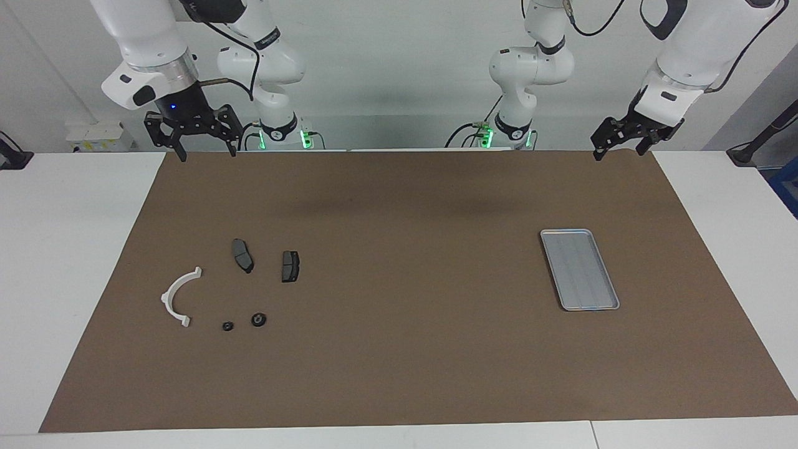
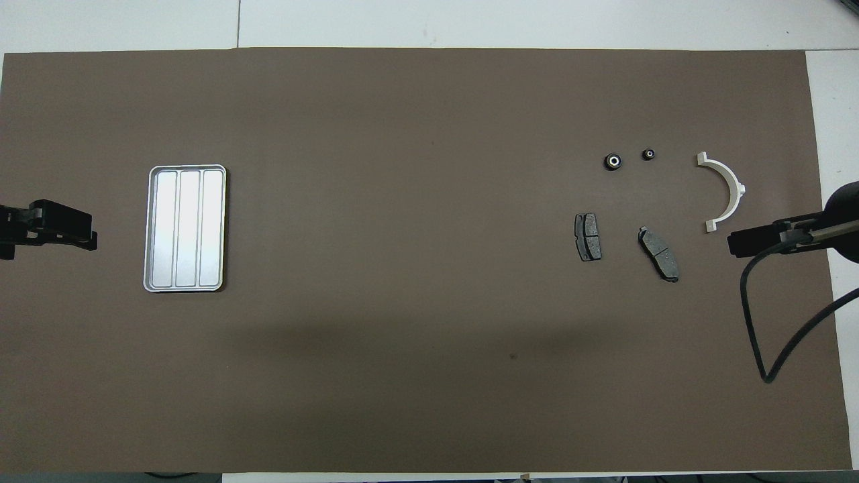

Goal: Place bearing gear from tray to pile

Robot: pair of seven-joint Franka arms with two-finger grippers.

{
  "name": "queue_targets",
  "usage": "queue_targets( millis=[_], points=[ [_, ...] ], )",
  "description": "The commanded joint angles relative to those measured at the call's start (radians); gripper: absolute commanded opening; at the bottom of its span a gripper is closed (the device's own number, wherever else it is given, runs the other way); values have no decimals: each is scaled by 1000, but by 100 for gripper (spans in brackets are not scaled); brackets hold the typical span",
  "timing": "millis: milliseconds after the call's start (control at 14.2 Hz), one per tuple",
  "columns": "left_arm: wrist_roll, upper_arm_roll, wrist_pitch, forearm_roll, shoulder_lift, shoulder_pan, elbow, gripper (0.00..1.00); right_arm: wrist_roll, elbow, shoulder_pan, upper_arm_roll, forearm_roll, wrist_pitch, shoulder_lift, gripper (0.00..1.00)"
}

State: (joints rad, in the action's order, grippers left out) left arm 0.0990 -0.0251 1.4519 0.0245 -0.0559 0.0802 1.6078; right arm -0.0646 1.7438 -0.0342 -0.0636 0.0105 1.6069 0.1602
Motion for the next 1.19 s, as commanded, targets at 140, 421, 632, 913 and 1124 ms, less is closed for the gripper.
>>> queue_targets(
  millis=[140, 421, 632, 913, 1124],
  points=[
    [-2, 1, 10, -11, -22, -4, 27, 100, 69, -9, -16, -2, 54, -8, 1, 100],
    [-2, 1, 12, -11, -22, -4, 26, 100, 52, -13, -9, -1, 34, 5, -1, 100],
    [-2, 1, 12, -11, -22, -4, 27, 100, 26, -13, -9, -1, 26, 25, -2, 100],
    [-1, 2, 12, -11, -22, -4, 26, 100, 26, -13, -9, -1, 26, 22, -2, 100],
    [-2, 1, 10, -11, -22, -4, 27, 100, 25, -13, -9, -1, 26, 19, -2, 100]
  ],
)
